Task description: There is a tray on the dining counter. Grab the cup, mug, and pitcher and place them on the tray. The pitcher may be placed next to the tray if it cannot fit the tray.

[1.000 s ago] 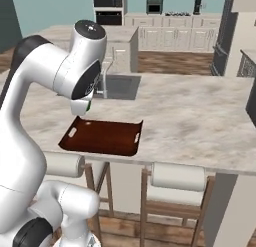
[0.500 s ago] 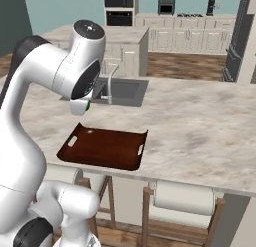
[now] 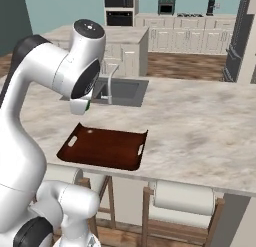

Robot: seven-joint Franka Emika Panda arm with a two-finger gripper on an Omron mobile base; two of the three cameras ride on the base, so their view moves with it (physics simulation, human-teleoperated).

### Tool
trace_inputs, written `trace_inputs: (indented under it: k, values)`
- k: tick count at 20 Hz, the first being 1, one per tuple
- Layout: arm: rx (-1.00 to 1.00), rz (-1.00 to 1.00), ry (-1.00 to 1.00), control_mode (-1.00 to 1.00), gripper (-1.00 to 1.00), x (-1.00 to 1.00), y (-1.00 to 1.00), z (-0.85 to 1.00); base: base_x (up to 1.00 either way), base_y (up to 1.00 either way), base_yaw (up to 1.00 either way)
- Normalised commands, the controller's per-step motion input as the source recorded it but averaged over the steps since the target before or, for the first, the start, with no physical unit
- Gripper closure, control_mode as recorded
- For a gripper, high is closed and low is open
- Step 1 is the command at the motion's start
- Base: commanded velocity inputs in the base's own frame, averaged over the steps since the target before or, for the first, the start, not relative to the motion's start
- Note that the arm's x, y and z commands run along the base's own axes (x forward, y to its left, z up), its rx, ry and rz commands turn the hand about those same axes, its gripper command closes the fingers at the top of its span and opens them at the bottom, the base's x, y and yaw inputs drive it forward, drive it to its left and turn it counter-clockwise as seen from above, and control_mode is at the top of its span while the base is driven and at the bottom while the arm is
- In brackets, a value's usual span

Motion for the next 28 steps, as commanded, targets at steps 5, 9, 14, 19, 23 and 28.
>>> trace_inputs:
  k: [5, 9, 14, 19, 23, 28]
  values:
    - [0.00, 0.00, 0.02, -1.00, 1.00, 0.33, 0.00, -0.02, 0.09, 0.00, 0.00]
    - [0.00, 0.01, 0.07, -1.00, 1.00, 0.37, 0.00, -0.30, 0.00, 0.00, 0.00]
    - [-0.03, 0.04, 0.08, -1.00, 1.00, 0.41, 0.07, -0.46, 0.00, 0.00, 0.00]
    - [-0.02, 0.04, 0.12, -1.00, 1.00, 0.41, 0.44, -0.57, 0.00, 0.00, 0.00]
    - [-0.04, 0.03, 0.00, -1.00, 1.00, 0.24, 0.46, -0.46, 0.00, 0.00, 0.00]
    - [-0.01, 0.01, -0.03, -1.00, 1.00, 0.12, 0.32, -0.34, 0.00, 0.00, 0.00]
